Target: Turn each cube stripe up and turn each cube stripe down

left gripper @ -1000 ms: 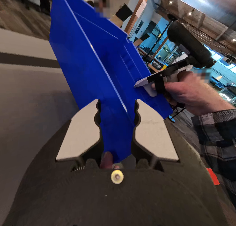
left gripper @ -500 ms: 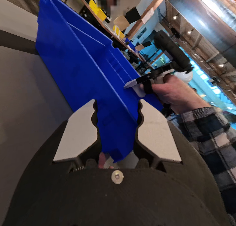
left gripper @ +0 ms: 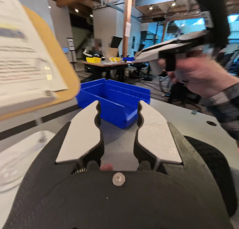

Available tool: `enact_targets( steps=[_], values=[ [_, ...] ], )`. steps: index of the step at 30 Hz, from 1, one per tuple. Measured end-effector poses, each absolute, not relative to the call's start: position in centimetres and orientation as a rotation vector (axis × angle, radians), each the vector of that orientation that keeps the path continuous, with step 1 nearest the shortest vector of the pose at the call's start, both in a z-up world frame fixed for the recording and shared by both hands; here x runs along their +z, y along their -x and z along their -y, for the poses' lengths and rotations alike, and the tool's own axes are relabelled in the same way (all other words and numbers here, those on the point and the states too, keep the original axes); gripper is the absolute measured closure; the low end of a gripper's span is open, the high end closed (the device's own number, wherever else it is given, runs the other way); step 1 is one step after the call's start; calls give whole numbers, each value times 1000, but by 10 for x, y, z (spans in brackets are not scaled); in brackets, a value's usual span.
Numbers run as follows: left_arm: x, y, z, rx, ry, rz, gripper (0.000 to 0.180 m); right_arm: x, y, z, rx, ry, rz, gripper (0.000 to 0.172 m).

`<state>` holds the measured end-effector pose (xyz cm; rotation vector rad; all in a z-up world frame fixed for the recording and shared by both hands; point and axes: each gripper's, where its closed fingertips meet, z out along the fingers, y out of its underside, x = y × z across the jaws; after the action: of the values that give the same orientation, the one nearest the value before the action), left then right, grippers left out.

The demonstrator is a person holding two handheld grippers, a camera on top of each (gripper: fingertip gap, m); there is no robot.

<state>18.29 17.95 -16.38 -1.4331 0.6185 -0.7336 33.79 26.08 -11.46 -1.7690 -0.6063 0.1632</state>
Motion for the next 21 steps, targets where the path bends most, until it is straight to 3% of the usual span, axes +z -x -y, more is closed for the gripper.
enact_targets(
  steps=[1, 4, 6, 8, 15, 18, 19, 21],
  values=[
    [-159, -161, -181, -699, 1445, -599, 130, -109, -318, -250, 236, 1737, 620, 136],
    [-152, -90, -192, -543, 1516, -532, 140, -98, -265, -232, 345, 1657, 667, 169],
    [-150, -40, -197, -356, 1545, -526, 165, -96, -234, -228, 339, 1621, 695, 172],
    [-150, 4, -198, -264, 1599, -493, 180, -93, -205, -224, 335, 1582, 711, 172],
    [-170, 104, -192, -123, 1756, -436, 180, -100, -133, -235, 335, 1592, 645, 171],
    [-166, 132, -190, -56, 1748, -430, 160, -106, -127, -239, 279, 1582, 594, 171],
    [-163, 143, -190, -29, 1750, -405, 147, -109, -127, -240, 263, 1580, 565, 165],
    [-158, 166, -187, -9, 1729, -343, 140, -121, -130, -243, 229, 1587, 505, 139]
  ],
)
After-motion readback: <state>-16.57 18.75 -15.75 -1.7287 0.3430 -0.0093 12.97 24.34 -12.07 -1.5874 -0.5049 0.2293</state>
